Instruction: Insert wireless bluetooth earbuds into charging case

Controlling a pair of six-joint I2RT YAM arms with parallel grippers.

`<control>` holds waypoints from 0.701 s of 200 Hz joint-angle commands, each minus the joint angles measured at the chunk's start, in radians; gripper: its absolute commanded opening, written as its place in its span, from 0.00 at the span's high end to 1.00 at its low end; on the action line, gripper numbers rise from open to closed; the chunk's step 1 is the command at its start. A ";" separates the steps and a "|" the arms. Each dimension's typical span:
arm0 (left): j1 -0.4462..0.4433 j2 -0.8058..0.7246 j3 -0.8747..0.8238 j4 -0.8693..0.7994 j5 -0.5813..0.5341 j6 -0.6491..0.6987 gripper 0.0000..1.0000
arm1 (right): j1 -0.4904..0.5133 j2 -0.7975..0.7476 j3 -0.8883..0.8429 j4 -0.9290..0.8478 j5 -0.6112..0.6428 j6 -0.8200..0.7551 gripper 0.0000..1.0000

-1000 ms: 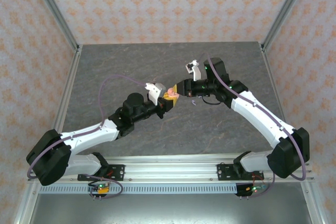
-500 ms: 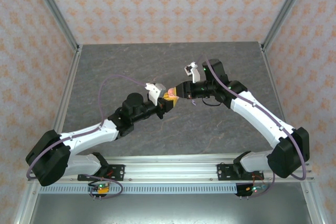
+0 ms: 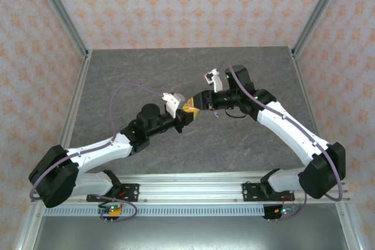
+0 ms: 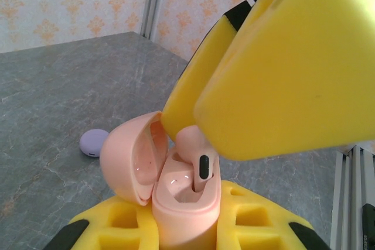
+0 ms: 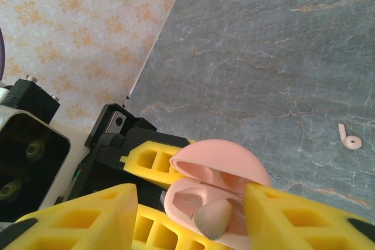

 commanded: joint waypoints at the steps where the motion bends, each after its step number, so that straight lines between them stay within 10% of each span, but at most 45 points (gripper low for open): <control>1: -0.013 -0.026 0.000 0.006 0.010 0.042 0.96 | 0.007 -0.040 0.042 -0.043 0.060 -0.019 0.46; 91: -0.028 -0.062 -0.018 -0.033 -0.006 0.151 0.96 | 0.007 -0.087 0.072 -0.108 0.092 -0.046 0.47; 140: -0.028 -0.065 -0.007 -0.061 -0.017 0.171 0.96 | 0.008 -0.094 0.073 -0.175 0.122 -0.069 0.74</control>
